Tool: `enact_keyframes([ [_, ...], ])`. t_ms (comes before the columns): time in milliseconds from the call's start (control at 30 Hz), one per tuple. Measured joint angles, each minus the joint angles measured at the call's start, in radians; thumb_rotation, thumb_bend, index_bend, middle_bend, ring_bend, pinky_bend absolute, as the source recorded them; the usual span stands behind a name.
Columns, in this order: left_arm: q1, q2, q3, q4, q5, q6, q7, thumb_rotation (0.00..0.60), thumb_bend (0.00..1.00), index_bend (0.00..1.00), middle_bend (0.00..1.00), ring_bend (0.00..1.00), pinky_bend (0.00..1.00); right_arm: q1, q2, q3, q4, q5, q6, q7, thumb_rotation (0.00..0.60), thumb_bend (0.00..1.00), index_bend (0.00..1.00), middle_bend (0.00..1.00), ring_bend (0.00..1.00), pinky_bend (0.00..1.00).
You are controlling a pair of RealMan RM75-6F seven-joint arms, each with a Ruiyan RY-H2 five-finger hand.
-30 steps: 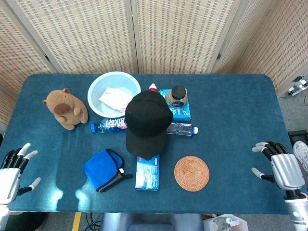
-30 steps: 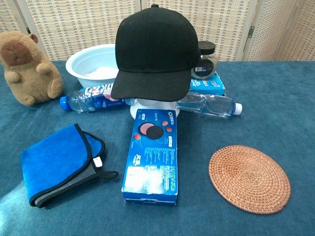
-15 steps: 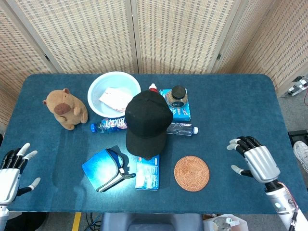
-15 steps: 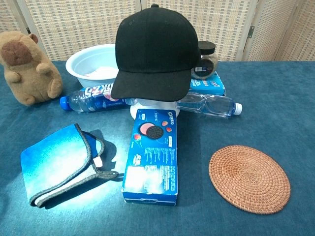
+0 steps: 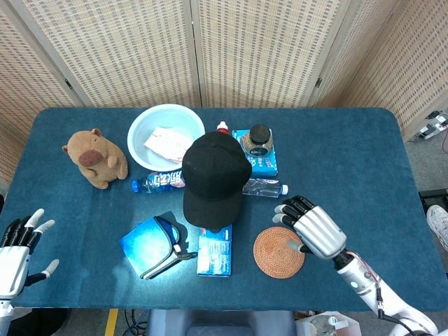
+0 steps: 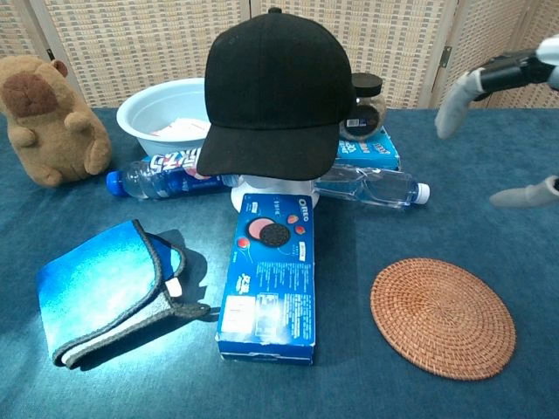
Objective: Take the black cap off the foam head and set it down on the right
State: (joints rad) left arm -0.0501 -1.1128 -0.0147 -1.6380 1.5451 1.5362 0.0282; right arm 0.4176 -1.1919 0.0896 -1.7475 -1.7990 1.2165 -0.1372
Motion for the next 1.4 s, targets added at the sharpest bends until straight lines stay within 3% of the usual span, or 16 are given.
enact_keyframes([
  [467,0.004,0.000,-0.004,0.017,-0.004,0.004,-0.022,0.600,0.19,0.20,0.04,0.01,0.00,0.122,-0.223,0.065,0.128,0.000,-0.017,-0.091,0.600,0.00,0.42,0.32,0.19,0.25],
  [733,0.003,-0.002,-0.005,0.024,-0.004,0.003,-0.031,0.600,0.19,0.20,0.04,0.01,0.00,0.170,-0.304,0.063,0.191,0.001,-0.025,-0.121,0.600,0.00,0.42,0.29,0.16,0.20],
  [1400,-0.004,-0.002,-0.011,0.039,-0.014,-0.011,-0.052,0.600,0.19,0.20,0.04,0.01,0.00,0.241,-0.464,0.057,0.389,-0.020,0.056,-0.111,0.600,0.00,0.42,0.29,0.16,0.20],
])
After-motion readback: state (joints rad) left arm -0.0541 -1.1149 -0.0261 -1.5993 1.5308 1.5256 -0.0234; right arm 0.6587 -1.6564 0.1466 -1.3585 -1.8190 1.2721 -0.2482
